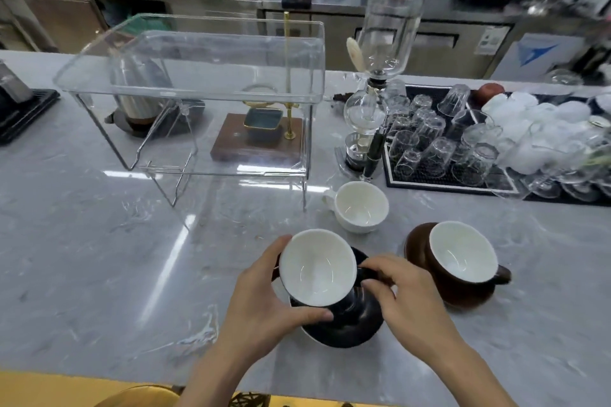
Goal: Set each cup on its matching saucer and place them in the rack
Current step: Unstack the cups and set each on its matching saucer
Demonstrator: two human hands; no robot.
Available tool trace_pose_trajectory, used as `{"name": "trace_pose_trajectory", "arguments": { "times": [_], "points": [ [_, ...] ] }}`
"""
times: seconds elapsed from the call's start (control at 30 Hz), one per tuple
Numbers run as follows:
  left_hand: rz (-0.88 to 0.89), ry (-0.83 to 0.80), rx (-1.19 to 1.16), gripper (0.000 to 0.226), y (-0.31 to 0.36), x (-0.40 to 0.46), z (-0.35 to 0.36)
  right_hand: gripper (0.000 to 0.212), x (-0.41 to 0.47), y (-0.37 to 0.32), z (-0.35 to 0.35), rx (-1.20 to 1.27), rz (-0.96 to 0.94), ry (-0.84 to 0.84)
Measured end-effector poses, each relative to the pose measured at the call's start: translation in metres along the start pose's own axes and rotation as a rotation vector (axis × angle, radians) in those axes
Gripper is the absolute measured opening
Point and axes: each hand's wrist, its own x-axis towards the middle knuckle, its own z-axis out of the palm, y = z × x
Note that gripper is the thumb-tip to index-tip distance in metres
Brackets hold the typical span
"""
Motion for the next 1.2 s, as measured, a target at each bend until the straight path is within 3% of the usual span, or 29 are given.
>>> {"name": "trace_pose_trajectory", "arguments": {
  "times": [0.27, 0.43, 0.73, 1.2],
  "points": [
    [-0.02, -0.055, 0.012, 0.11, 0.005, 0.0, 0.023, 0.023, -0.006, 0.022, -0.011, -0.01, -0.012, -0.017],
    [0.007, -0.062, 0.047, 0.098, 0.008, 0.0, 0.027, 0.021, -0.008, 0.034, -0.01, -0.027, -0.009, -0.048],
    [-0.009, -0.072, 0.06, 0.105, 0.016, -0.003, 0.033, 0.021, -0.011, 0.046, -0.01, -0.015, -0.006, -0.065],
    [0.01, -0.08, 0.057, 0.094, 0.011, -0.007, 0.037, 0.018, -0.015, 0.051, -0.012, 0.014, 0.024, -0.098]
  ]
}}
